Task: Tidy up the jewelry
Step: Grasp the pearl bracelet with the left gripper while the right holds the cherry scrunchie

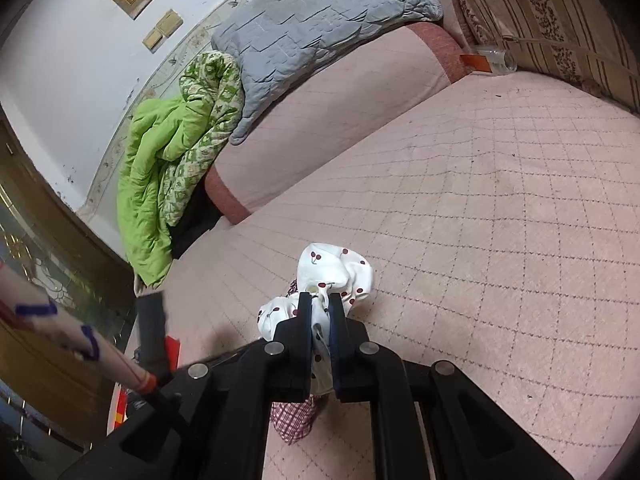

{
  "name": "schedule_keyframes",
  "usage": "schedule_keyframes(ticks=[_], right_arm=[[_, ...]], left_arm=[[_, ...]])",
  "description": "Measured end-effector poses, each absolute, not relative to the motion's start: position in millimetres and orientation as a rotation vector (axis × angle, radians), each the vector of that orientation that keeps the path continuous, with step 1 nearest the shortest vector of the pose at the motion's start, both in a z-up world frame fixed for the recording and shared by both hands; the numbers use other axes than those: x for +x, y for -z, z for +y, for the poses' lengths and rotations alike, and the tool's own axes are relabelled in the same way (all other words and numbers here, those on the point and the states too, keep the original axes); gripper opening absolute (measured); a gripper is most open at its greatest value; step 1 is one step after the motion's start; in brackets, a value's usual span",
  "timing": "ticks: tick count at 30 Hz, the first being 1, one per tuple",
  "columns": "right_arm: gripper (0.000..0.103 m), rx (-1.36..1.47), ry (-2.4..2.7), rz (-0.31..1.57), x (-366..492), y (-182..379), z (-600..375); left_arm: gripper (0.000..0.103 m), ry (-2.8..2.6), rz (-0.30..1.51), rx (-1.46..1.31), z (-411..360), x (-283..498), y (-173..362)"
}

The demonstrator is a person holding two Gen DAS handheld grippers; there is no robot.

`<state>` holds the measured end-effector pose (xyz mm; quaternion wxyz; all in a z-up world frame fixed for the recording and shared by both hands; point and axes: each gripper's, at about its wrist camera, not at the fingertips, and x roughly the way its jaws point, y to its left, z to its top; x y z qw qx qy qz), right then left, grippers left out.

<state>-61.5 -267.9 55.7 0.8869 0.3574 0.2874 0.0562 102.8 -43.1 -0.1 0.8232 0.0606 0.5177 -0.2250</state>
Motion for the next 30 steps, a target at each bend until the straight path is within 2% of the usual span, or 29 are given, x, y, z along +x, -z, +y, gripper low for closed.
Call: schedule_keyframes(ticks=[6,14,19,27,29,30], right_arm=[[0.009,0.761,-0.109,0.606,-65,-53,-274],[0.009,0.719,-0.143,0.573,-65,-68,-256],[0.011,0.712,-0.149,0.579,-65,-68,-249],[0.011,0.701,-0.149,0.579,-70,-68,-254],[0.011,0.713,-0.160,0.586,-67,-66,-256],[0.011,0.715,-0.161,0.589,-66,-65,-256]], left_arm=[[0.000,0.489,1.047,0.090,-34,98,-12],[0.000,0.512,0.908,-0.032,6,78,-68],[0.001,0.559,1.035,-0.047,3,86,-43],[0.003,0.520,1.104,0.079,-17,100,-17],[0.006,0.516,1.102,0.105,-21,101,-14],[0.013,0.511,1.102,0.117,-21,101,-13]])
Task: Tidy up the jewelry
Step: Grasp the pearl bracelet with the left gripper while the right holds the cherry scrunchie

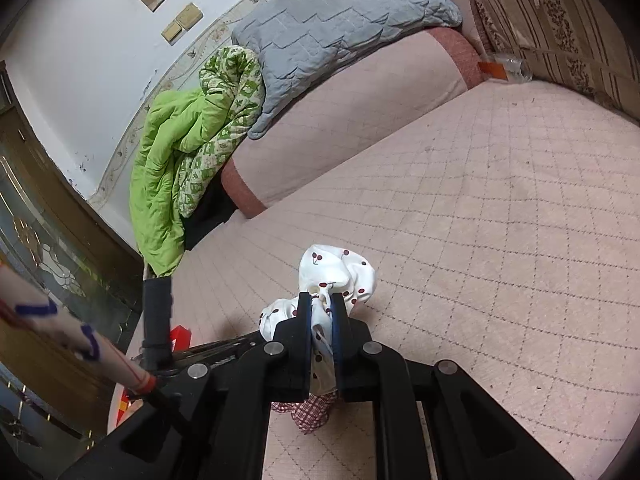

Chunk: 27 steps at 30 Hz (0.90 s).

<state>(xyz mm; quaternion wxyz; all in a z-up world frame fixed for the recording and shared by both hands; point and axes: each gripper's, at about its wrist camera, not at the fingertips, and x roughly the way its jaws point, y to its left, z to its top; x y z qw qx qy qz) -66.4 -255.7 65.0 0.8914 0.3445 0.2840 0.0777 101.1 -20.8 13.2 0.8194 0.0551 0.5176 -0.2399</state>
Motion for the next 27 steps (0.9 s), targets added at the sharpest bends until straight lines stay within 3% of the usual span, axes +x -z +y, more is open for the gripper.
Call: schedule_keyframes(ticks=[1,4,13,24,26,27], right_arm=[[0.011,0.717,-0.164,0.592,-66,-64,-255],[0.011,0.727,-0.185,0.595,-64,-64,-254],[0.012,0.730,-0.200,0.597,-61,-63,-253],[0.012,0.723,-0.203,0.608,-59,-61,-249],[0.012,0.722,-0.199,0.610,-59,-61,-250],[0.012,0.723,-0.197,0.610,-59,-61,-250]], left_arm=[[0.020,0.507,1.101,0.127,-22,101,-12],[0.025,0.504,1.087,0.163,-29,101,-12],[0.025,0.490,1.027,0.202,-29,100,-26],[0.026,0.430,1.007,0.312,-35,113,-3],[0.022,0.421,0.992,0.310,-36,114,-2],[0.013,0.413,0.979,0.321,-37,112,-3]])
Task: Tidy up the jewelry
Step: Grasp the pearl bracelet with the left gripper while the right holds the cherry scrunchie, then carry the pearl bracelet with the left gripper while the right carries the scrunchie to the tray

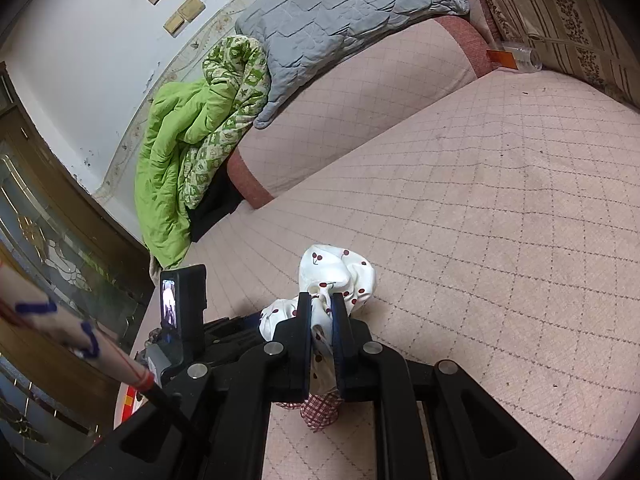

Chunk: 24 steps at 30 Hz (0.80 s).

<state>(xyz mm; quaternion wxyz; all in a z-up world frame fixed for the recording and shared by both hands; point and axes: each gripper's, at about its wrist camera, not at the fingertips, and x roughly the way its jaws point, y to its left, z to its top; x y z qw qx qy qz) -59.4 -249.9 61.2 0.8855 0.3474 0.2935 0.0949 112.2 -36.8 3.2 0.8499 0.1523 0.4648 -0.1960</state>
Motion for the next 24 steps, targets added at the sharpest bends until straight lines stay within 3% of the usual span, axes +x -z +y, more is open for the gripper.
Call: schedule_keyframes(ticks=[1,8,24], right_arm=[[0.012,0.723,-0.194,0.611,-60,-61,-250],[0.012,0.720,-0.185,0.598,-62,-66,-250],[0.012,0.626,-0.230,0.576,-64,-81,-218]], left_arm=[[0.009,0.407,0.971,0.320,-37,111,-5],[0.009,0.450,0.954,0.144,-16,107,-31],[0.009,0.425,0.814,0.070,25,37,-105]])
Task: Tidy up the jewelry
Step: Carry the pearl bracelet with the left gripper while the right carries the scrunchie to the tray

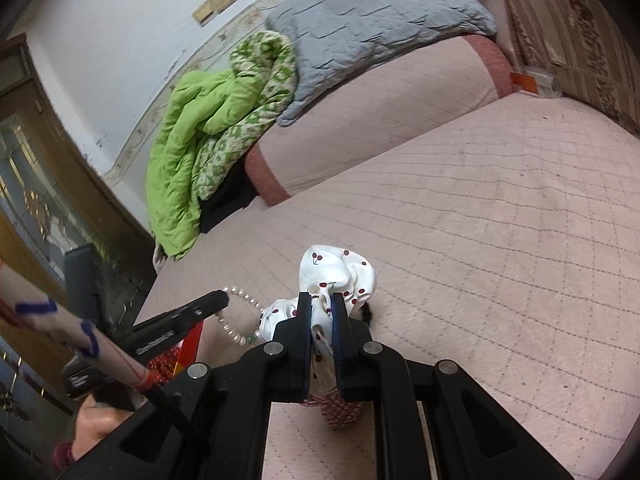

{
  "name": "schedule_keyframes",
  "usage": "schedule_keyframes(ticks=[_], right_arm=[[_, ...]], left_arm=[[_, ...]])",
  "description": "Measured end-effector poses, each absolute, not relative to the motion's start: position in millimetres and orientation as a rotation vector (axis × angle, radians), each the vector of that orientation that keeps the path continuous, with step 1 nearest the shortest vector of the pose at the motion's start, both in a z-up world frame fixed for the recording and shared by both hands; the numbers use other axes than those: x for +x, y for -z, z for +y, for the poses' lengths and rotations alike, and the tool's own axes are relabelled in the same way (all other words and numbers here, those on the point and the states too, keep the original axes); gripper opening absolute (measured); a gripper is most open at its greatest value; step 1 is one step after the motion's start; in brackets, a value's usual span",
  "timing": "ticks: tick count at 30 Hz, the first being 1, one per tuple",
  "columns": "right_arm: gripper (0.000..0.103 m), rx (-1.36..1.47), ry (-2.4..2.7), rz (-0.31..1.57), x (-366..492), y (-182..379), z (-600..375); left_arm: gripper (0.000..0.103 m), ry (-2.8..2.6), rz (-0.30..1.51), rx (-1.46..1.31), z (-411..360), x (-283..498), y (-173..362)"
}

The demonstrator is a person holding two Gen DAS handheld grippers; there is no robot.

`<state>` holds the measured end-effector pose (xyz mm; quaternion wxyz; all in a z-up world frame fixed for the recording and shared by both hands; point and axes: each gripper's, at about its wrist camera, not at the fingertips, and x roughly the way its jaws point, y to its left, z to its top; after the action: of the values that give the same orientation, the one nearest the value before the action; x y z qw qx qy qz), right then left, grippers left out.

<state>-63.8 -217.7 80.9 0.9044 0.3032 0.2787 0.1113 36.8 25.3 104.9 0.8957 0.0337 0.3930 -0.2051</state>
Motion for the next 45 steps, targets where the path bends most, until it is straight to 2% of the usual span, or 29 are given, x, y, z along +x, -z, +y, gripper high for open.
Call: schedule_keyframes(ticks=[12,21,27,37,45], right_arm=[[0.012,0.553,-0.373,0.594,-66,-83,-161],[0.012,0.529,-0.449,0.621,-90,-78,-113],[0.012,0.475,-0.546,0.622,-103,-95,-68],[0.012,0.356,-0.747,0.670,-115,-113,24],[0.012,0.293,-0.821,0.715,-103,-111,77]], left_arm=[[0.009,0.356,0.771,0.043,79,-31,-141],[0.009,0.277,0.745,-0.005,149,-63,-160],[0.009,0.197,0.735,-0.037,202,-82,-171],[0.009,0.083,0.760,-0.115,284,-100,-152],[0.009,0.048,0.780,-0.165,317,-102,-132]])
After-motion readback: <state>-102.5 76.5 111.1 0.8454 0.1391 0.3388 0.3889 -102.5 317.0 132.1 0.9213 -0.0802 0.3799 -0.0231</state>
